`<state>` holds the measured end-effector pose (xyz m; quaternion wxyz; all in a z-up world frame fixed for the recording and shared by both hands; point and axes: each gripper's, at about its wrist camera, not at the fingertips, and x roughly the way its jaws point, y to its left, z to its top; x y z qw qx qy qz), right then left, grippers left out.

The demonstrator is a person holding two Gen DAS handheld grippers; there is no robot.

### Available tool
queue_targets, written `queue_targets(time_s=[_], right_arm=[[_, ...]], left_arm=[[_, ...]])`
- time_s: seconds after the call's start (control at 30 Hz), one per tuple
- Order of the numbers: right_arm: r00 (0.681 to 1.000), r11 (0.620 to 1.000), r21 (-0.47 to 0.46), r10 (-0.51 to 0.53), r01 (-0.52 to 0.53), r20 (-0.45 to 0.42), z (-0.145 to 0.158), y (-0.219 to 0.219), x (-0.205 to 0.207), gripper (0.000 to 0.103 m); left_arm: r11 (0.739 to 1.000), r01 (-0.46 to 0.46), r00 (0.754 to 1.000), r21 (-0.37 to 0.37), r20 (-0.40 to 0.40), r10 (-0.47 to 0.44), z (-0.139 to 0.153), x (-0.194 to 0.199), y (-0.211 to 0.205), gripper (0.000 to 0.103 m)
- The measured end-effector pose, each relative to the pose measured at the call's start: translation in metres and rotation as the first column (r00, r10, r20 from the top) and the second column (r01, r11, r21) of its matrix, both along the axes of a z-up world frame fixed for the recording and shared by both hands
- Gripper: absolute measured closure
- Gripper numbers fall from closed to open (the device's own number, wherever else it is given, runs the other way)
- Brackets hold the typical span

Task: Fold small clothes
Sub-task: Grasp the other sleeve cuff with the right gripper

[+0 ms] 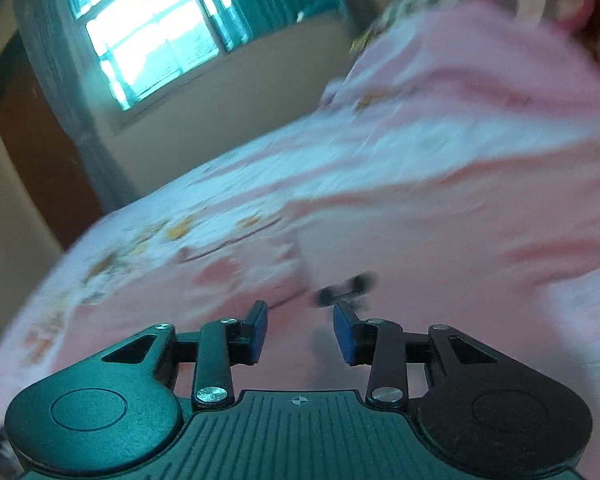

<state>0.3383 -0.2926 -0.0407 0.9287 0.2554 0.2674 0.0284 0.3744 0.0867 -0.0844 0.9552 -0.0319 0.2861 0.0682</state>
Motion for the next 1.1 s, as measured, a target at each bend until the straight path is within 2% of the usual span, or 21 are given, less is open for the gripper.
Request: queue_targets(time_s=[0.03,0.07,0.13,0.23,0.3,0.33,0.37,0.43,0.53,0.57,0.6,0.63,0.7,0.73,0.77,0.8,0.87,0.93,1.0,1.07,1.1], right_arm=[[1.000,1.000,0.032,0.001,0.000,-0.010,-0.005,0.001,0.011,0.061],[1.000,0.998,0.063,0.009,-0.008,-0.021,-0.010,0.002,0.023,0.051],[0.999,0.994,0.107,0.007,-0.003,-0.041,-0.020,0.003,0.043,0.043],[0.999,0.986,0.167,0.025,-0.020,-0.023,-0.026,-0.002,0.062,0.038],[0.999,0.980,0.200,0.029,-0.022,-0.030,-0.028,-0.008,0.070,0.039],[0.999,0.980,0.195,0.036,-0.029,-0.034,-0.028,-0.008,0.074,0.061],[0.998,0.983,0.178,0.052,-0.044,-0.041,-0.028,-0.007,0.075,0.098],[0.999,0.990,0.141,0.037,-0.032,-0.037,-0.022,-0.008,0.075,0.098],[0.996,0.990,0.140,0.017,-0.029,0.091,-0.009,-0.012,0.055,0.098],[0.998,0.996,0.091,0.010,-0.016,0.065,-0.014,-0.010,0.056,0.098],[1.000,0.997,0.079,0.003,-0.002,-0.015,-0.025,-0.009,0.064,0.098],[0.997,0.994,0.113,0.010,-0.002,-0.074,-0.037,-0.012,0.071,0.098],[0.998,0.991,0.134,0.008,0.000,-0.063,-0.033,-0.018,0.068,0.097],[0.999,0.994,0.105,-0.020,0.025,-0.048,-0.027,-0.020,0.062,0.096],[0.999,0.996,0.078,-0.042,0.044,-0.018,-0.019,-0.023,0.053,0.088],[0.998,0.997,0.050,-0.055,0.054,0.020,-0.012,-0.025,0.047,0.087],[0.996,0.999,-0.036,-0.013,0.016,0.090,0.002,-0.023,0.041,0.087],[0.992,0.990,-0.135,0.063,-0.047,0.112,0.011,-0.009,0.050,0.087],[0.986,0.973,-0.211,0.123,-0.097,0.109,0.014,0.012,0.068,0.087],[0.984,0.963,-0.234,0.156,-0.131,0.090,0.007,0.034,0.092,0.087],[0.985,0.959,-0.247,0.161,-0.142,0.061,0.001,0.040,0.106,0.087]], left_arm=[[1.000,-0.002,1.000,0.000,0.002,0.002,0.000,0.000,0.000,0.013],[1.000,-0.006,1.000,-0.005,0.005,0.006,-0.001,0.000,0.001,0.012],[0.999,-0.012,1.000,-0.030,0.003,0.012,-0.002,0.001,0.005,0.012],[0.997,-0.032,0.999,-0.070,0.009,0.033,-0.005,0.000,0.009,0.012],[0.999,-0.028,1.000,-0.032,-0.002,0.028,-0.005,0.002,0.002,0.012],[1.000,-0.022,1.000,-0.015,-0.012,0.022,-0.005,0.003,0.000,0.012],[0.999,-0.028,1.000,-0.020,-0.008,0.028,-0.005,0.003,0.001,0.012],[0.997,-0.054,0.998,-0.053,0.018,0.055,-0.005,-0.001,0.007,0.012],[0.993,-0.096,0.995,-0.073,0.021,0.098,-0.005,-0.003,0.012,0.013],[0.994,-0.090,0.996,-0.068,0.005,0.090,-0.006,0.000,0.011,0.012],[0.995,-0.084,0.996,-0.060,-0.005,0.084,-0.006,0.002,0.010,0.012],[0.995,-0.084,0.996,-0.053,-0.009,0.083,-0.006,0.002,0.009,0.012],[0.995,-0.074,0.997,-0.064,-0.015,0.073,-0.004,0.000,0.012,0.013],[0.994,-0.078,0.997,-0.080,-0.007,0.078,0.000,-0.005,0.016,0.015],[0.991,-0.095,0.995,-0.090,0.019,0.097,0.004,-0.013,0.020,0.015],[0.989,-0.110,0.992,-0.094,0.055,0.115,0.010,-0.021,0.025,0.015],[0.994,-0.104,0.986,-0.041,0.131,0.108,0.025,-0.025,0.021,0.015],[1.000,-0.030,0.984,0.007,0.177,0.028,0.040,-0.008,0.004,0.015],[0.998,0.060,0.976,0.015,0.208,-0.062,0.051,0.020,-0.017,0.014],[0.988,0.150,0.971,0.045,0.180,-0.156,0.049,0.055,-0.041,0.014],[0.985,0.160,0.974,0.065,0.152,-0.168,0.043,0.068,-0.050,0.014]])
